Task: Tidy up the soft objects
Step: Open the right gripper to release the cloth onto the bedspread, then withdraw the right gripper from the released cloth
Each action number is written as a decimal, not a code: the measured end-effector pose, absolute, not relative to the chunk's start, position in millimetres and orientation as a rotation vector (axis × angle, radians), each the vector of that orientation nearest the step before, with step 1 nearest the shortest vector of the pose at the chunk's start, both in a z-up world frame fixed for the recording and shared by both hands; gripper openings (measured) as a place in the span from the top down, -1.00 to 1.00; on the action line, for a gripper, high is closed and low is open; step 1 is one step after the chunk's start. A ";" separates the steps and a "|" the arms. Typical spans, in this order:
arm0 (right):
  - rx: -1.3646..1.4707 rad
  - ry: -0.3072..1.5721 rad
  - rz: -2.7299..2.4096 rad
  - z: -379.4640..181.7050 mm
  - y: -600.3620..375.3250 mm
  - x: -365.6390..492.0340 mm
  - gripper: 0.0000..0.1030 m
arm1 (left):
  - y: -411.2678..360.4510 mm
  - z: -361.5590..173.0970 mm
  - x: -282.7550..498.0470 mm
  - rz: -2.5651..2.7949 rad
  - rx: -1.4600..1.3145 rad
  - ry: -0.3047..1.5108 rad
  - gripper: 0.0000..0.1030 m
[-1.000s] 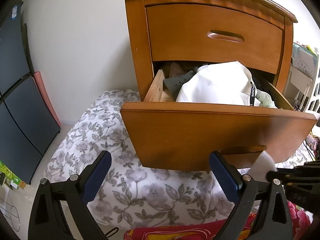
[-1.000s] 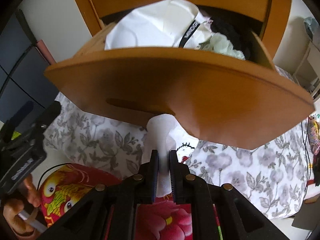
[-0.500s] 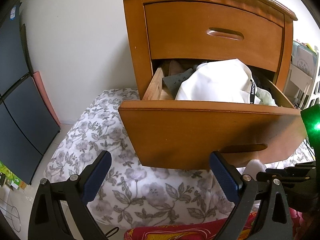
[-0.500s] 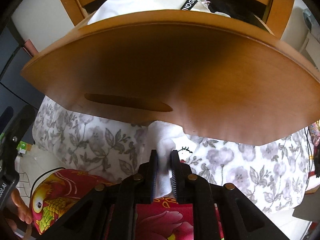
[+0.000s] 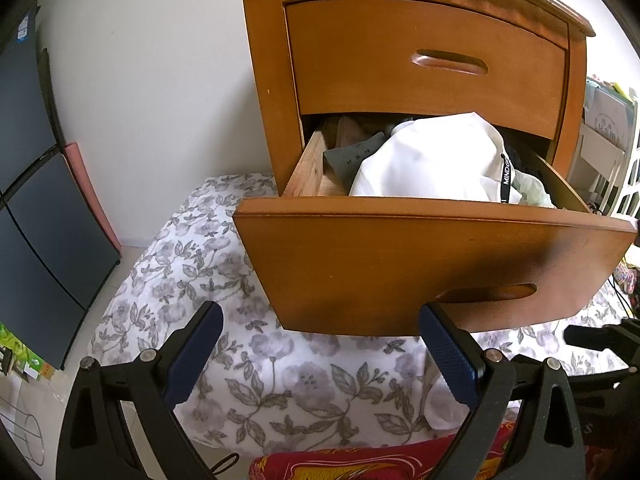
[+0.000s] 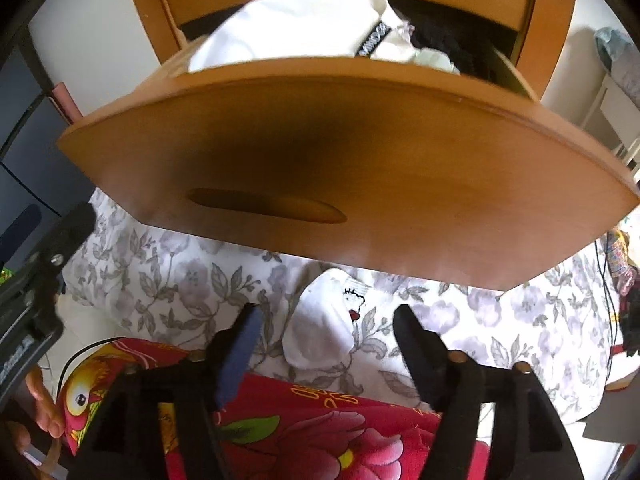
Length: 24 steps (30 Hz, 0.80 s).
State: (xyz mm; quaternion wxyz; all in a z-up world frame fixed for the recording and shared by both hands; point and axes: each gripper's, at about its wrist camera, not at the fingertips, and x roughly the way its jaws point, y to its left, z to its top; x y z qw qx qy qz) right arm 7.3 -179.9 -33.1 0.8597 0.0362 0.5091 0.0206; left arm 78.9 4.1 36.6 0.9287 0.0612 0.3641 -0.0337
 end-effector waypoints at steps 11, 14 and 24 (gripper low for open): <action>0.085 0.984 -0.036 -22.9 -185.1 -4.1 -1.00 | 2.8 35.4 80.3 -0.071 0.139 0.757 -0.91; 0.093 0.979 -0.042 -22.7 -186.4 -4.8 -1.00 | 2.1 35.0 81.0 -0.069 0.142 0.760 -0.91; 0.152 0.949 -0.062 -21.4 -196.7 -8.8 -1.00 | 5.2 39.9 81.2 -0.099 0.110 0.760 -0.91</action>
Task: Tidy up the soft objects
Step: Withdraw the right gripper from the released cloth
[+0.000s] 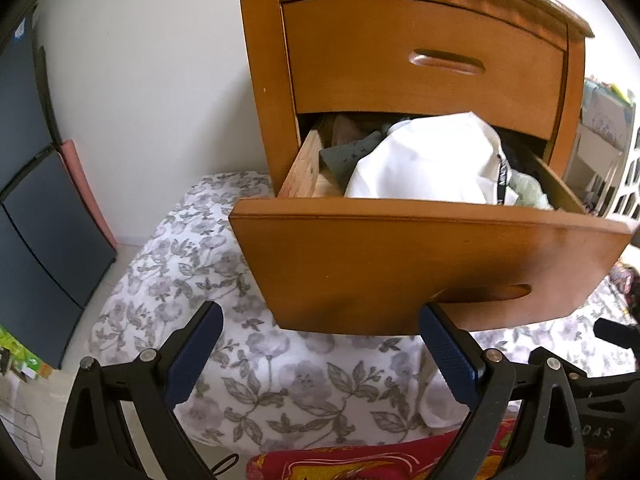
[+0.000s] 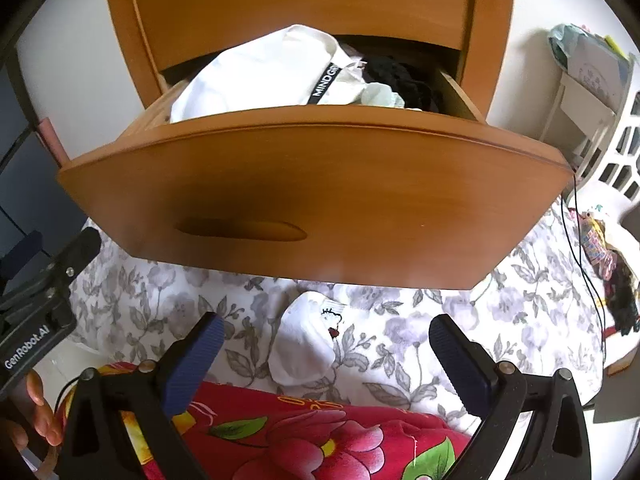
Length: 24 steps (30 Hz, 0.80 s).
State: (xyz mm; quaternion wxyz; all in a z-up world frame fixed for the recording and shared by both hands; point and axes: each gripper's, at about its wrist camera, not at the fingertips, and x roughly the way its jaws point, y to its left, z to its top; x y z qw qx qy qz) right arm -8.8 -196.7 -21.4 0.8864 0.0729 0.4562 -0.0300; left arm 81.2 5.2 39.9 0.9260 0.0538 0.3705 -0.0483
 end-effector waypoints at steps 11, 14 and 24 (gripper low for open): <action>0.144 0.863 -0.095 -8.7 -211.4 -15.5 -1.00 | -0.9 89.0 103.6 -0.287 0.006 0.744 -0.91; 0.172 0.864 -0.085 -11.2 -215.1 -15.7 -1.00 | -7.5 104.4 120.5 -0.338 -0.024 0.776 -0.91; 0.197 0.848 -0.075 -13.6 -216.1 -18.7 -1.00 | -32.3 106.0 186.4 -0.312 0.042 1.006 -0.90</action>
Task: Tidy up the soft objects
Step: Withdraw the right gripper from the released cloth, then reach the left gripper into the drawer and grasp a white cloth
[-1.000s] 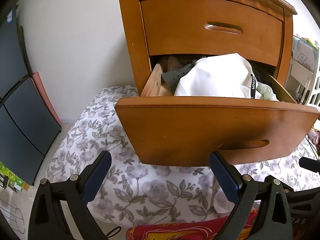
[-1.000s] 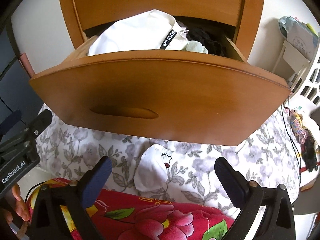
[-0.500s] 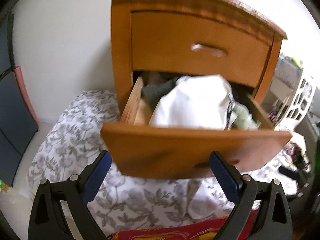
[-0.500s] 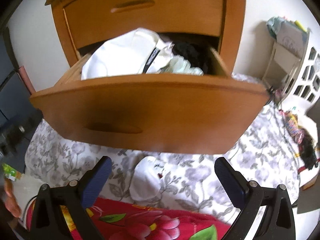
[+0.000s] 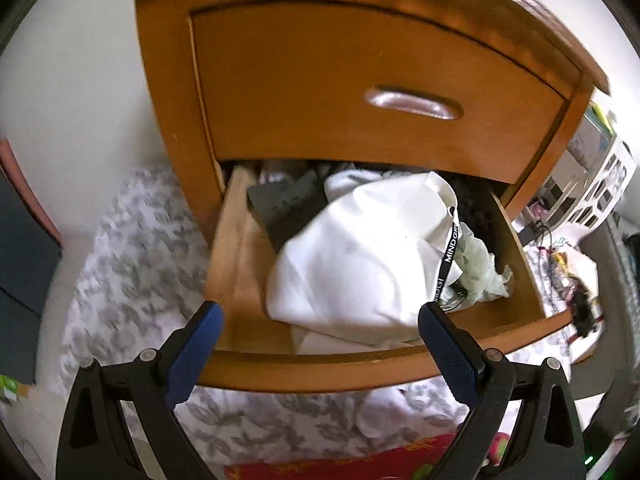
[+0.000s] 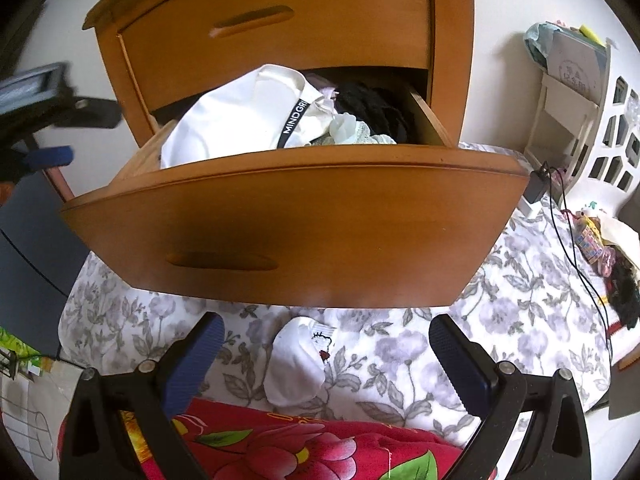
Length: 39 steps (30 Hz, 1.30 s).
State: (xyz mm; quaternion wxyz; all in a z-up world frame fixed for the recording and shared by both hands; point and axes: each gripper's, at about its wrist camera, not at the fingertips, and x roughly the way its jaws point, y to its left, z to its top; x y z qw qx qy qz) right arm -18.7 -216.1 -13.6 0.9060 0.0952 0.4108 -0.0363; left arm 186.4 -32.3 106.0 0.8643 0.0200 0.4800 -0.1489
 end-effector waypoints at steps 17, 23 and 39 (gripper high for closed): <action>0.252 0.829 -0.064 -14.3 -223.8 -21.1 -1.00 | -87.5 64.1 257.0 -0.234 -0.043 1.275 -0.90; 0.262 0.831 -0.051 -15.3 -224.7 -20.2 -1.00 | -99.6 46.7 277.0 -0.174 -0.030 1.329 -0.90; 0.295 0.835 -0.029 -18.0 -228.9 -18.4 -1.00 | -99.9 18.3 293.4 -0.125 -0.059 1.395 -0.53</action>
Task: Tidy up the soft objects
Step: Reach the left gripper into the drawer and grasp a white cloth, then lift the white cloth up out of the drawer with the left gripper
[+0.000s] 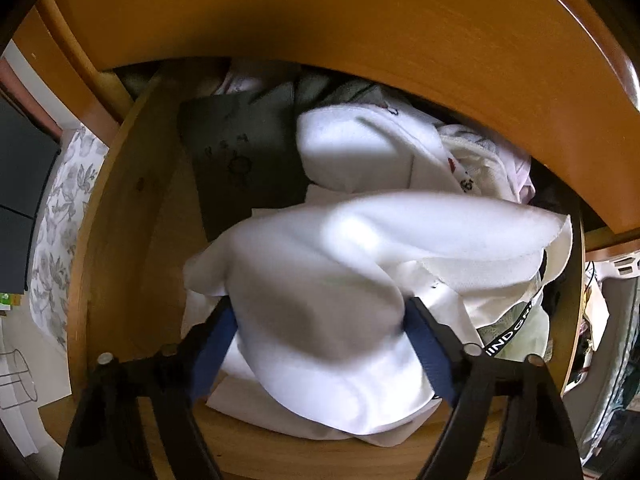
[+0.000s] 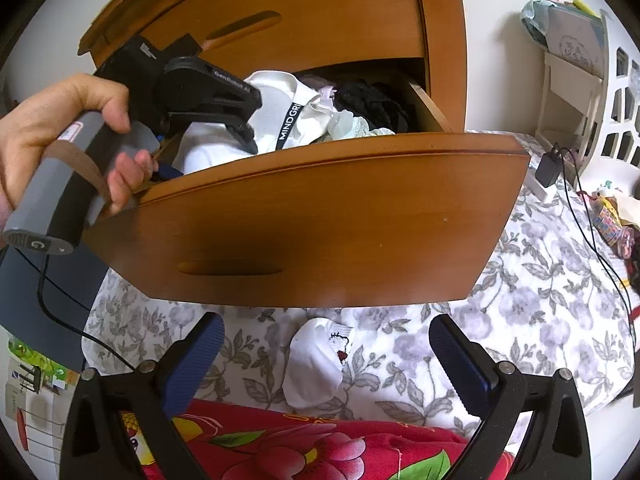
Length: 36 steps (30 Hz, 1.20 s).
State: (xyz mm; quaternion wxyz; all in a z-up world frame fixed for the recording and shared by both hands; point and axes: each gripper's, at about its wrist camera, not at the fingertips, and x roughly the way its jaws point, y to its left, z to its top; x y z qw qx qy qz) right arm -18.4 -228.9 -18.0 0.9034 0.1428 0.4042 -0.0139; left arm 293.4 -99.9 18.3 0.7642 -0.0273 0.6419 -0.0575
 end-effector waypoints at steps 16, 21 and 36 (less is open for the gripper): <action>0.305 0.835 -0.032 -18.4 -229.8 -19.9 -1.00 | -34.7 17.5 277.5 -0.156 -0.204 1.364 0.35; 0.310 0.837 -0.033 -19.3 -230.7 -19.7 -1.00 | -14.6 26.2 262.0 -0.142 -0.215 1.296 0.45; 0.298 0.836 -0.053 -18.9 -230.2 -20.6 -1.00 | -20.3 119.6 211.8 -0.201 -0.092 0.835 0.60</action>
